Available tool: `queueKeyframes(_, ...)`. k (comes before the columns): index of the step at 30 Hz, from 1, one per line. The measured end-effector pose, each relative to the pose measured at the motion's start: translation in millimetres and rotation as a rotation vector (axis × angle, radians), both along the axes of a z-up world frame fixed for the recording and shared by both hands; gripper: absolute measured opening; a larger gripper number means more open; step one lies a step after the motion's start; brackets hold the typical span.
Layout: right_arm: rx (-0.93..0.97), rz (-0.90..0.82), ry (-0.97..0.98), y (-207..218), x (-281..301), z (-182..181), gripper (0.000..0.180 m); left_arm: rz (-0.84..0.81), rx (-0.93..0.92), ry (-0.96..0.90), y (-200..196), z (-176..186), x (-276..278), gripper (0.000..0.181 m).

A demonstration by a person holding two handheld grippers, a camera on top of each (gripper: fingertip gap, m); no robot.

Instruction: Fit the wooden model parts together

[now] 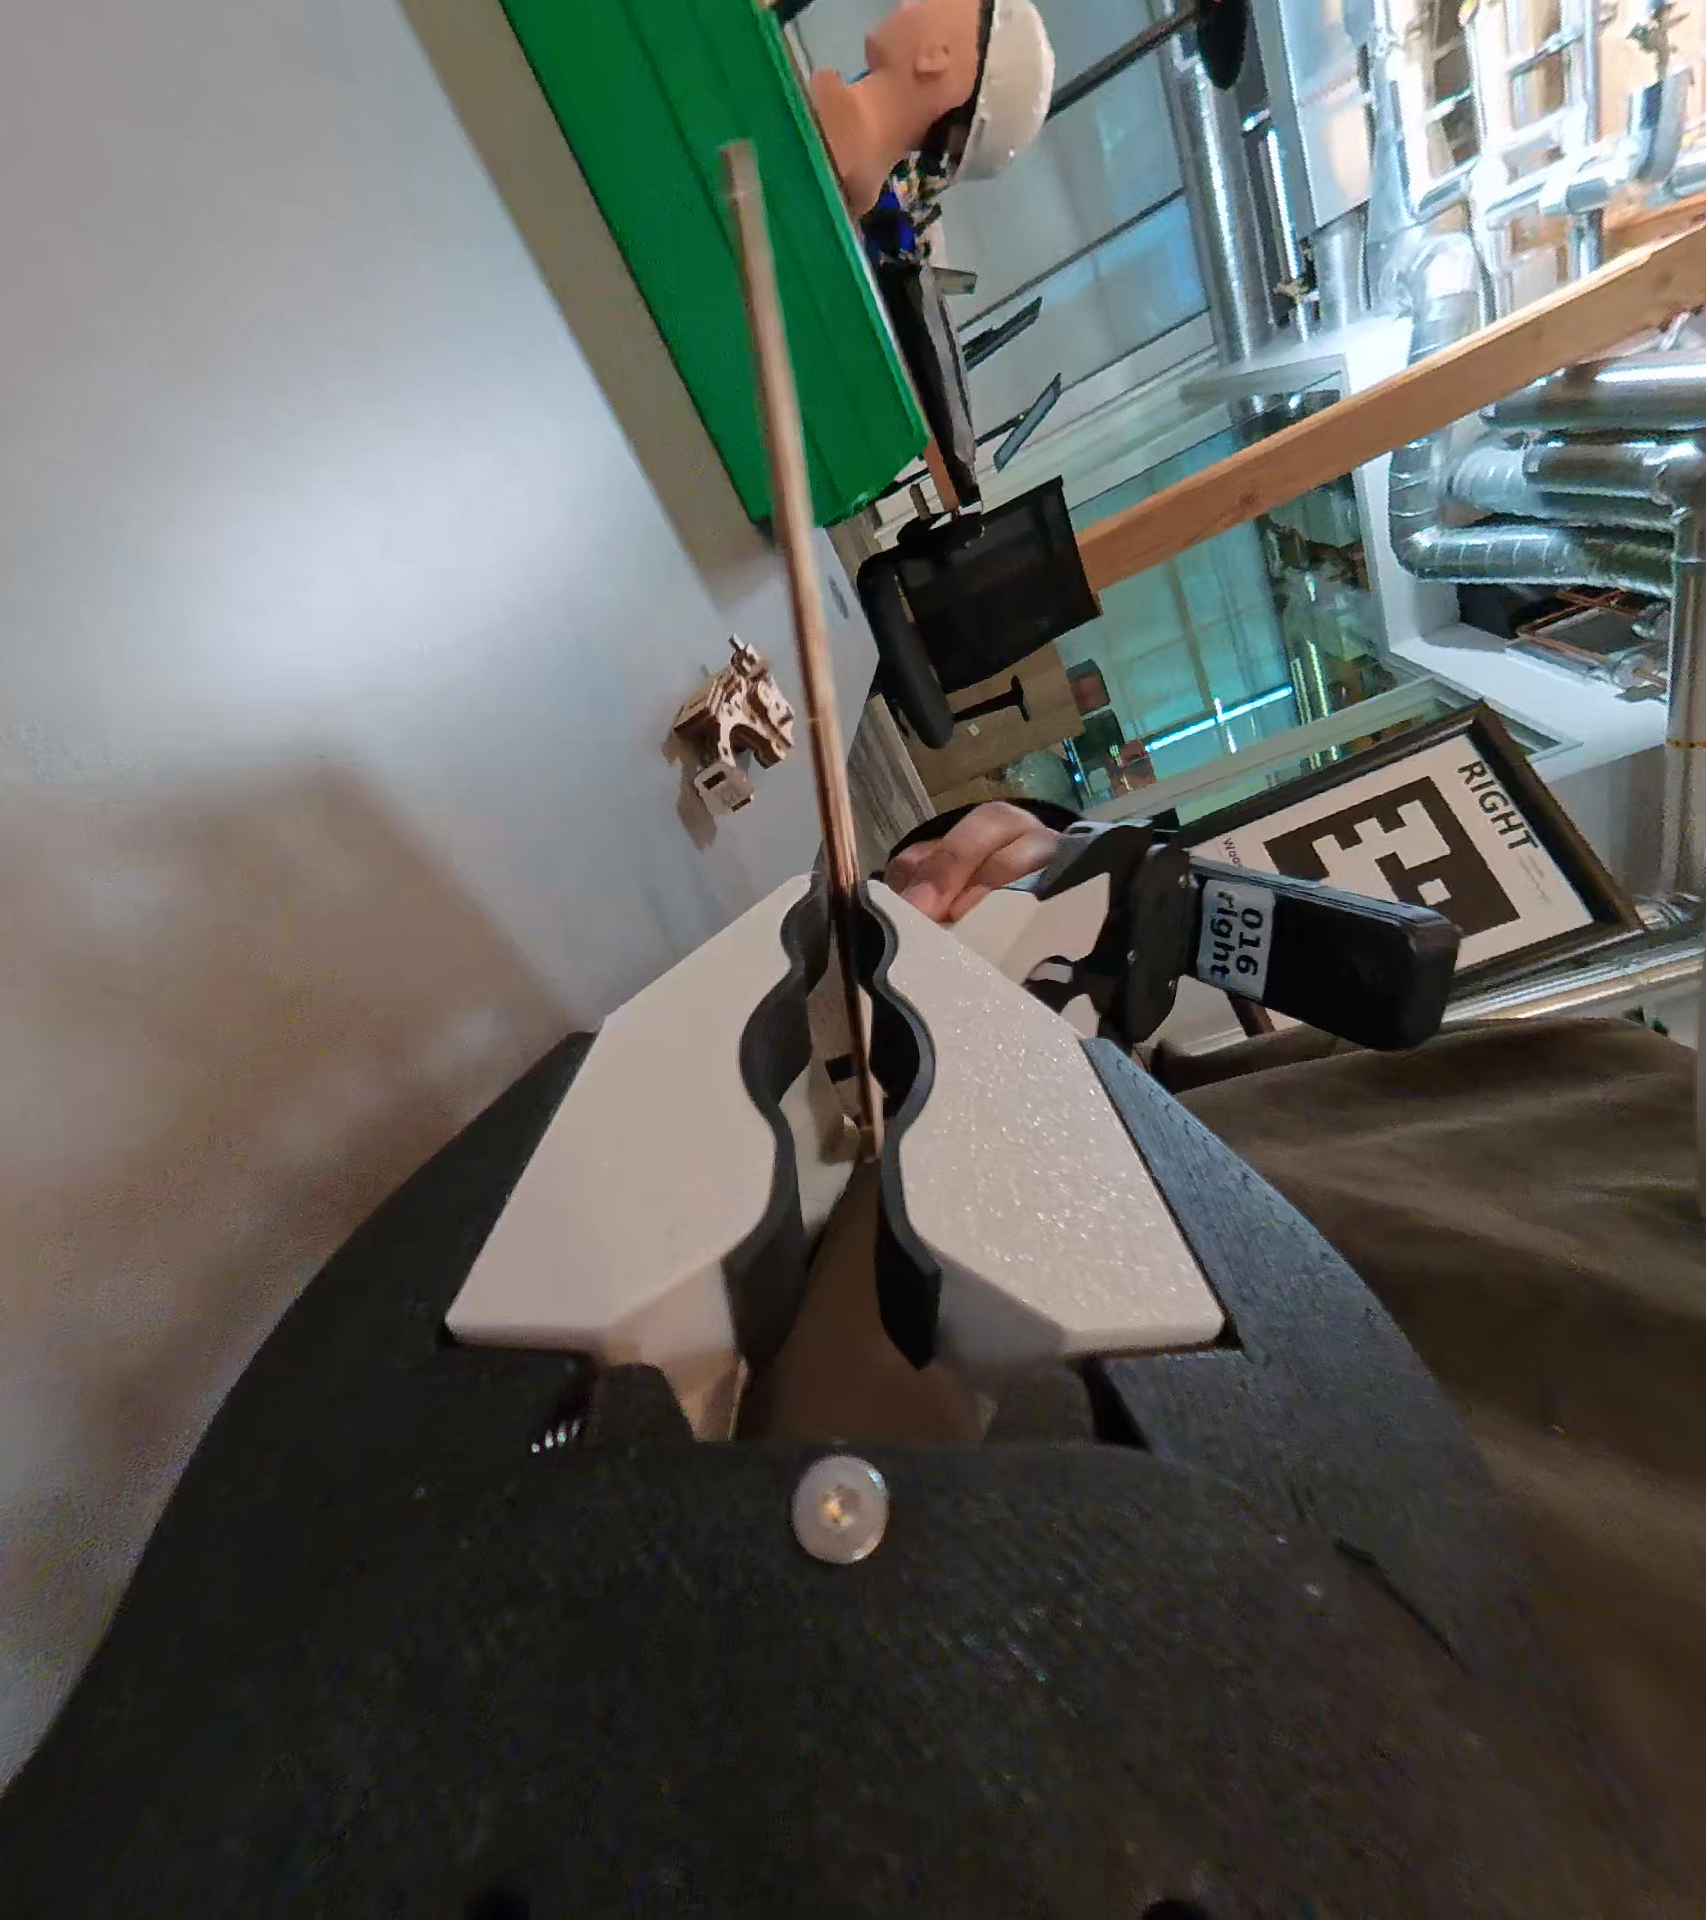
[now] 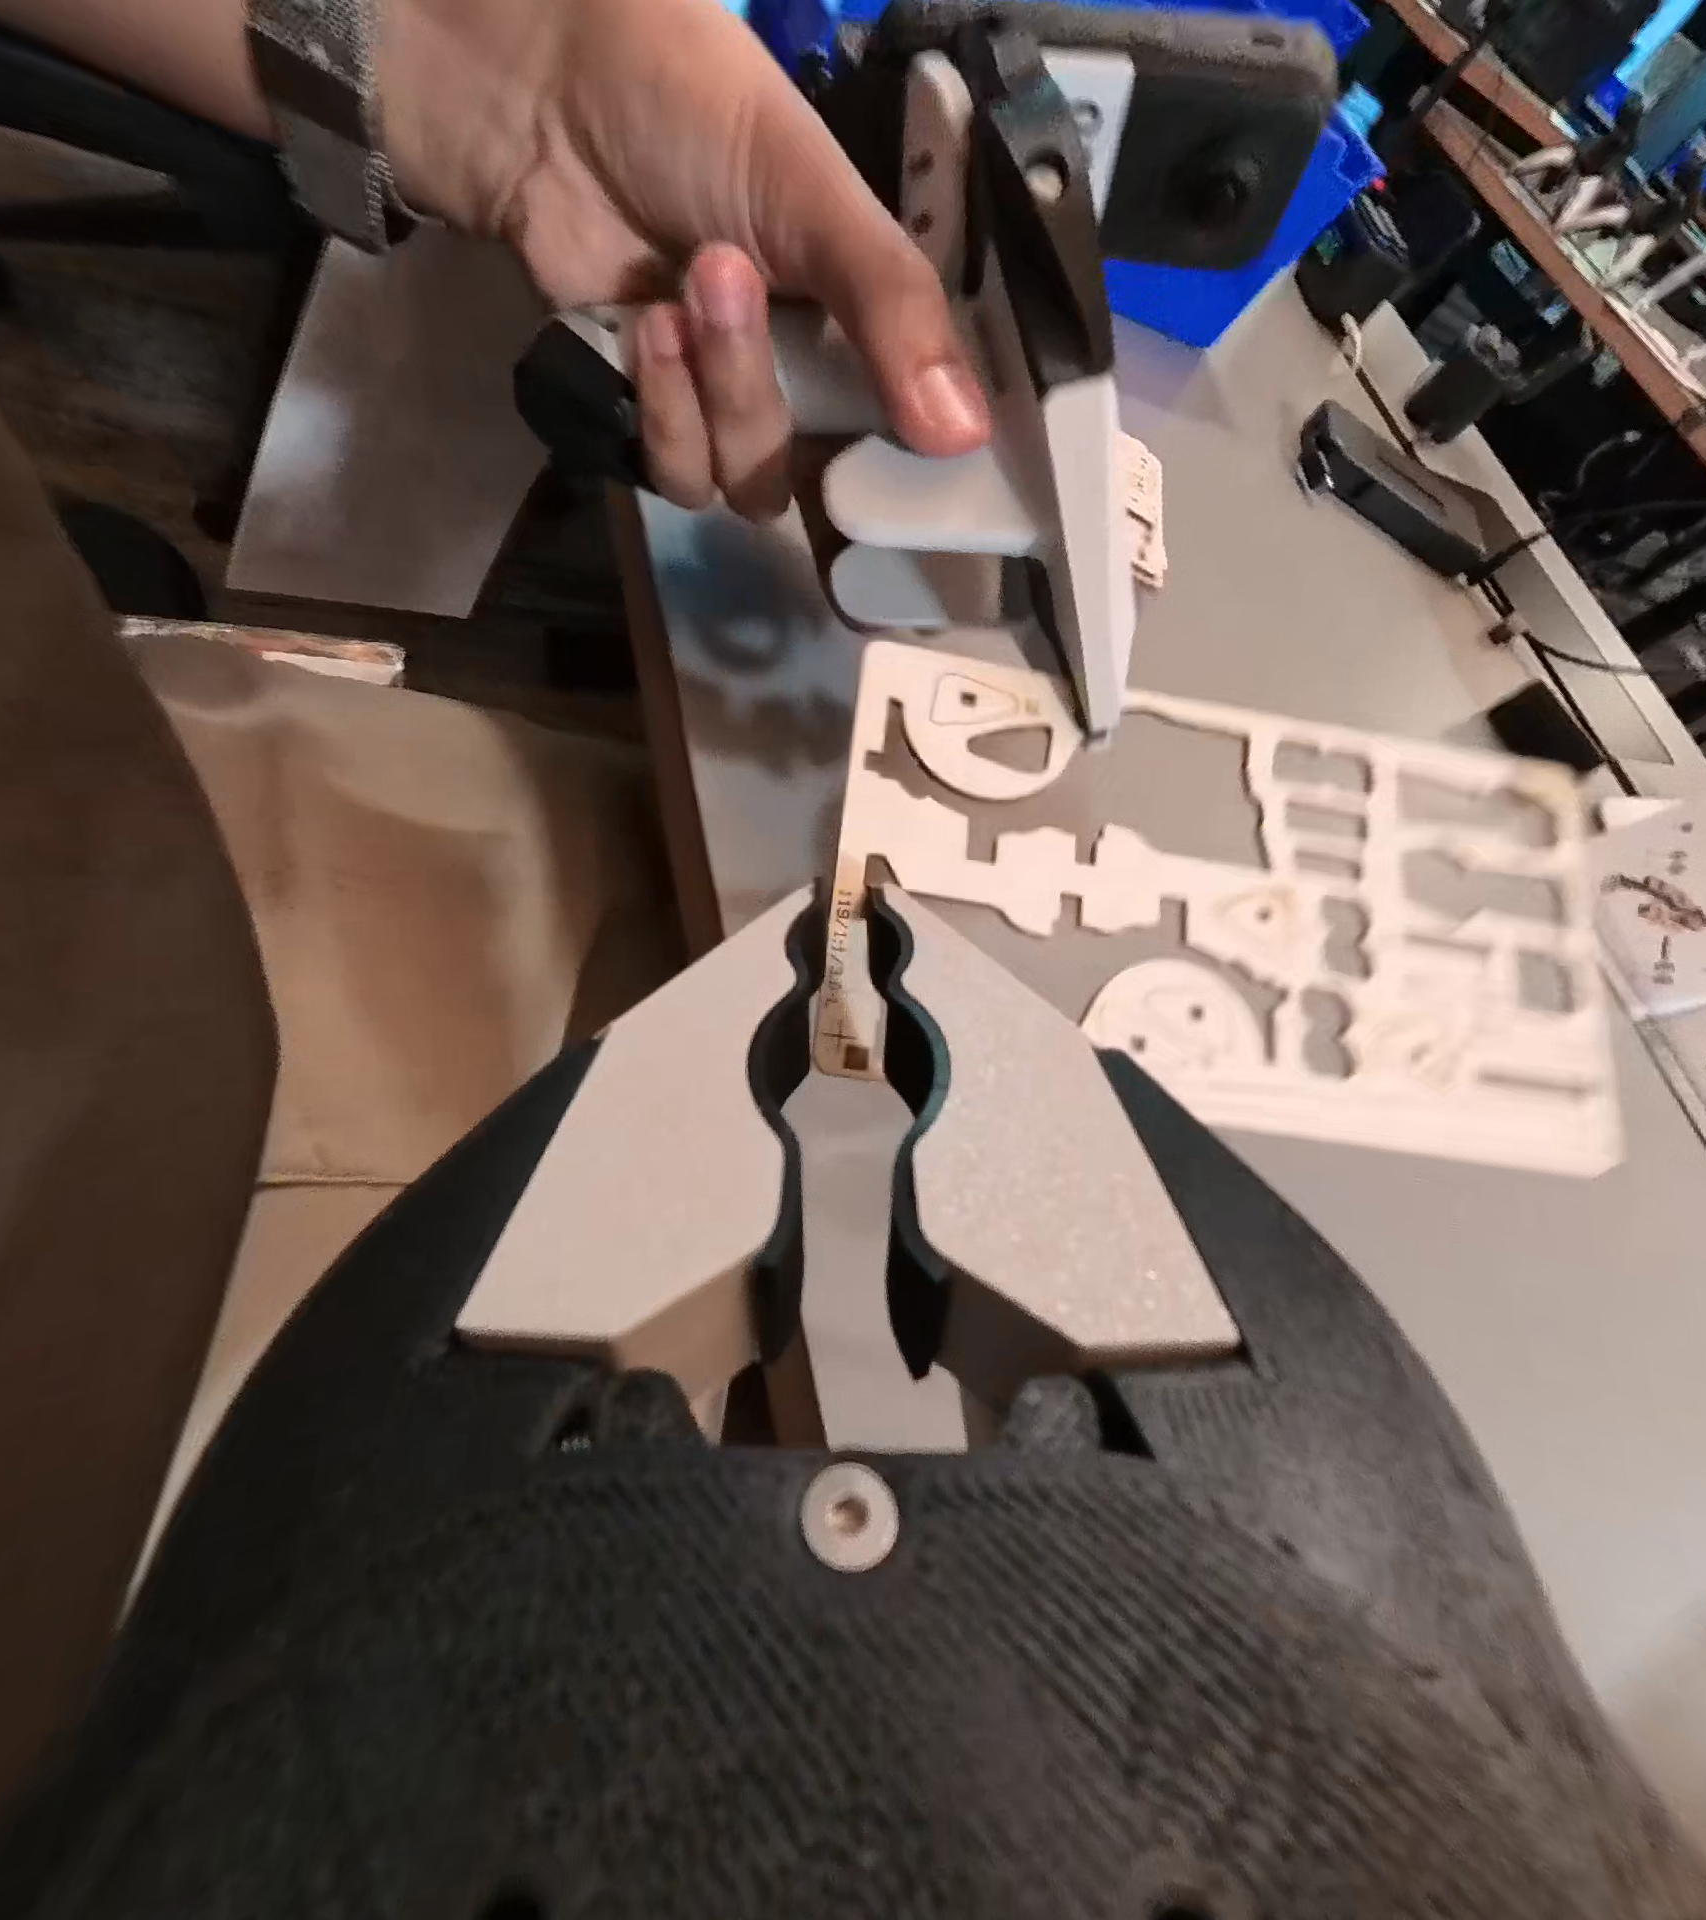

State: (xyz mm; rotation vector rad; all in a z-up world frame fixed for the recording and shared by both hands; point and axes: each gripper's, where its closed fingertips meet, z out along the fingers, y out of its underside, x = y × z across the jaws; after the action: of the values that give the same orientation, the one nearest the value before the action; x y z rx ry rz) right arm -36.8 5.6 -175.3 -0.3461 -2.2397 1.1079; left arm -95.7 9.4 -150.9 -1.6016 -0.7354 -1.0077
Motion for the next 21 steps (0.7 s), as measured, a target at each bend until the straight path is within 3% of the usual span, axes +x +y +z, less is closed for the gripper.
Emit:
queueKeyframes(3, -0.06, -0.11, 0.003, 10.7, -15.6, 1.4, 0.012, 0.06, 0.054, 0.017, -0.8, 11.5, -8.1, 0.0)
queueKeyframes(6, -0.189, -0.222, -0.023, 22.6, -29.8, 12.7, 0.043, 0.104, 0.12, 0.028, -3.5, 22.4, -14.6, 0.0)
queueKeyframes(9, -0.369, -0.356, -0.029, 44.0, -43.3, 32.7, 0.063, 0.146, 0.212, 0.028, -8.5, 38.3, -20.6, 0.0)
queueKeyframes(14, -0.746, -0.338, -0.258, 47.3, -43.9, 47.2, 0.066, 0.125, 0.312, 0.003, -9.0, 53.7, -14.7, 0.0)
queueKeyframes(17, -0.972, -0.172, -0.502, 23.5, -30.8, 53.4, 0.048, 0.114, 0.305, 0.002, -1.9, 53.3, -7.2, 0.002)
queueKeyframes(19, -1.073, -0.092, -0.587, 16.3, -24.0, 59.8, 0.006, 0.106, 0.281, 0.028, 3.5, 51.4, -1.4, 0.008)
queueKeyframes(21, -1.101, -0.094, -0.589, 20.0, -24.4, 61.7, 0.003, 0.131, 0.28, 0.033, 5.3, 53.4, -2.5, 0.014)
